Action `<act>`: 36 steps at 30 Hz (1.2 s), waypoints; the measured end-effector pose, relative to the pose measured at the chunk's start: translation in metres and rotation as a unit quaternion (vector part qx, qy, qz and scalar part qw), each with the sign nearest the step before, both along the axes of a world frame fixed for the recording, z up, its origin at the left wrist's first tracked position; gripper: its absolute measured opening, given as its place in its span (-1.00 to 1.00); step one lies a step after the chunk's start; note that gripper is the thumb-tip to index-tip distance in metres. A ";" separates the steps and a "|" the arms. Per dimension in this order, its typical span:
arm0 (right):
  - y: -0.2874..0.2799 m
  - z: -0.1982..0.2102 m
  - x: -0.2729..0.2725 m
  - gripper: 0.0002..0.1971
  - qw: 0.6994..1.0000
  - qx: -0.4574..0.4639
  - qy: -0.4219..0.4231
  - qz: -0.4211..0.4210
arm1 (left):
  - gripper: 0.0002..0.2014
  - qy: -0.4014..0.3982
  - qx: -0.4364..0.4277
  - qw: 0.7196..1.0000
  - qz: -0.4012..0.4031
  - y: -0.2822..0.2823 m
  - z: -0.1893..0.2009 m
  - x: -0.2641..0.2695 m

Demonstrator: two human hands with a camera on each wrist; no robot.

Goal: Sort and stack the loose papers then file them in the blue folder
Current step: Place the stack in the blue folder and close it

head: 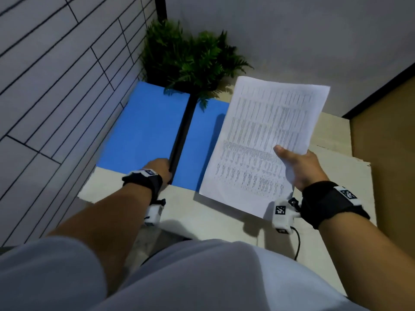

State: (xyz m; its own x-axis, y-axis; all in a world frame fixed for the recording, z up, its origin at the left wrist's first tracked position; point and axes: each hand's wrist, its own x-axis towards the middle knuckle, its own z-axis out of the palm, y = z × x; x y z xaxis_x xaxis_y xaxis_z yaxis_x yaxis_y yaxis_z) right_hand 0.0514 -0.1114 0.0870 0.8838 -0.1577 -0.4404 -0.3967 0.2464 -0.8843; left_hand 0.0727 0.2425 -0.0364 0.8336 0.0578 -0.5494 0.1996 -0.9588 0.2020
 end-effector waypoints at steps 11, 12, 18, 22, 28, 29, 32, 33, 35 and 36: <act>0.050 -0.054 0.003 -0.39 0.992 0.024 0.075 0.103 | -0.77 0.118 -0.165 0.979 -0.014 0.011 0.006 -0.056; 0.055 -0.058 0.005 -0.32 0.990 0.025 0.085 0.106 | -0.75 0.107 -0.181 0.978 0.016 0.020 0.009 -0.054; 0.086 -0.079 0.031 -0.49 0.981 -0.036 0.160 0.108 | -0.42 -0.095 -0.032 0.973 0.206 0.088 0.010 -0.046; 0.090 -0.103 0.040 -0.52 0.972 -0.132 0.185 0.064 | -0.07 -0.046 0.020 0.971 0.233 0.107 0.005 -0.046; 0.082 -0.111 0.038 -0.51 0.968 -0.146 0.201 0.039 | -0.14 -0.063 -0.053 0.958 0.273 0.122 0.019 -0.038; 0.080 -0.111 0.038 -0.51 0.970 -0.139 0.196 0.034 | -0.28 -0.066 -0.060 0.960 0.267 0.123 0.026 -0.036; 0.074 -0.114 0.036 -0.52 0.970 -0.132 0.200 0.028 | -0.59 -0.085 -0.076 0.964 0.242 0.123 0.052 -0.033; 0.073 -0.114 0.035 -0.52 0.969 -0.136 0.203 0.025 | -0.63 -0.089 -0.081 0.966 0.230 0.121 0.063 -0.032; 0.071 -0.115 0.035 -0.52 0.967 -0.141 0.210 0.018 | -0.66 -0.103 -0.090 0.971 0.198 0.116 0.089 -0.033; 0.070 -0.116 0.035 -0.52 0.966 -0.145 0.213 0.016 | -0.67 -0.110 -0.096 0.973 0.179 0.112 0.104 -0.033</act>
State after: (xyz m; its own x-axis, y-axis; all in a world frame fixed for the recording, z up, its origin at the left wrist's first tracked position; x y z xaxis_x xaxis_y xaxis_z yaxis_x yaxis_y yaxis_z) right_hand 0.0862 -0.0419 -0.0292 0.6390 -0.3036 -0.7067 -0.7429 -0.0053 -0.6694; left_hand 0.0399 0.3542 0.0672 0.8773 0.2805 -0.3896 0.4460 -0.7762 0.4456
